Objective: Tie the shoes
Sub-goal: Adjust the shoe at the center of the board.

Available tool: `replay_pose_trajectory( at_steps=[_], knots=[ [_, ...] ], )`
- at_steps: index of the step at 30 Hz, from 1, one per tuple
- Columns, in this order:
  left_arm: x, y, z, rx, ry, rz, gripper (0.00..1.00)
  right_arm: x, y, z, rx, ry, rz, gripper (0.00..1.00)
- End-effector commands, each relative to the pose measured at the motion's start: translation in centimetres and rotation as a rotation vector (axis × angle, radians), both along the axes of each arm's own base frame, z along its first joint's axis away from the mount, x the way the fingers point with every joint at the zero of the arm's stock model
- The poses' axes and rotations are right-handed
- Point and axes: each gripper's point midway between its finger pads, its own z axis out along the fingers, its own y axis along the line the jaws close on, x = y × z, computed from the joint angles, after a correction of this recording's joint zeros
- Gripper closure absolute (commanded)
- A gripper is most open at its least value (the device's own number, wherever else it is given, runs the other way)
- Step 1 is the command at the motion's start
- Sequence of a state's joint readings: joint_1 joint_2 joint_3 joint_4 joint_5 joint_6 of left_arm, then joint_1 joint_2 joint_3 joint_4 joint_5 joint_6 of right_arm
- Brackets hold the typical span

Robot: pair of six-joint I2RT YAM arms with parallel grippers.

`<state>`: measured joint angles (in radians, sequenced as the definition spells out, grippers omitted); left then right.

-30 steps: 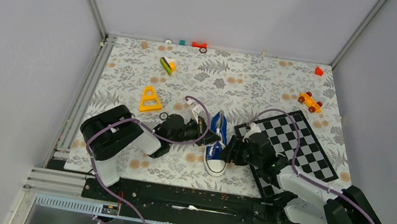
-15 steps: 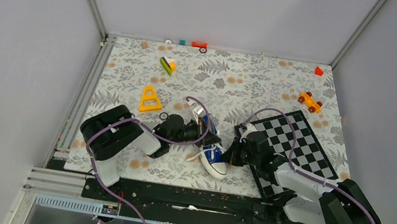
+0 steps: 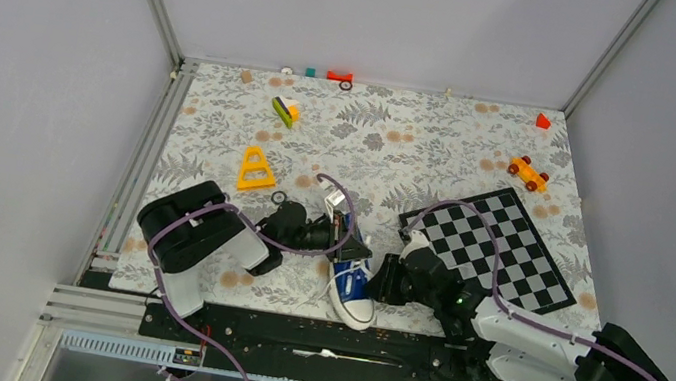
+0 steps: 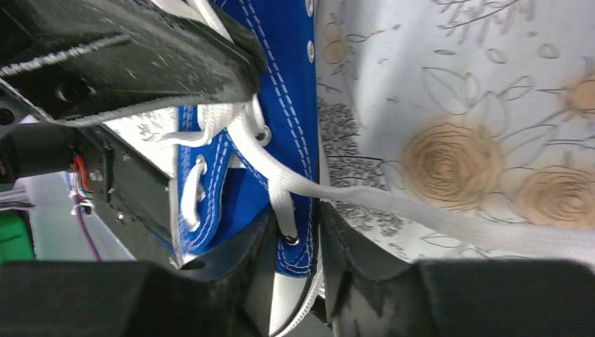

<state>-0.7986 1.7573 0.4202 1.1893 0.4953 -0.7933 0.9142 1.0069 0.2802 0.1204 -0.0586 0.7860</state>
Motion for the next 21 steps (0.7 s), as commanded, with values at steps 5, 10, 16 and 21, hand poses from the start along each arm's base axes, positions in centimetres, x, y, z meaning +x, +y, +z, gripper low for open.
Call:
replay_pose_trajectory(
  at_steps=[5, 10, 16, 21],
  knots=[
    [-1.6, -0.7, 1.8, -0.077, -0.083, -0.146, 1.0, 1.8, 1.6, 4.0, 0.087, -0.137, -0.034, 0.5],
    [-1.7, 0.0, 1.2, -0.022, -0.092, -0.162, 1.0, 2.6, -0.1, 7.4, 0.027, -0.29, -0.006, 0.46],
    [-2.1, 0.8, 1.2, 0.015, -0.102, -0.154, 1.0, 3.9, 0.0, 9.7, -0.019, -0.391, 0.027, 0.42],
    [-2.5, 1.7, 1.1, 0.026, -0.106, -0.136, 1.0, 4.9, 1.8, 11.4, 0.059, -0.408, 0.054, 0.43]
  ],
)
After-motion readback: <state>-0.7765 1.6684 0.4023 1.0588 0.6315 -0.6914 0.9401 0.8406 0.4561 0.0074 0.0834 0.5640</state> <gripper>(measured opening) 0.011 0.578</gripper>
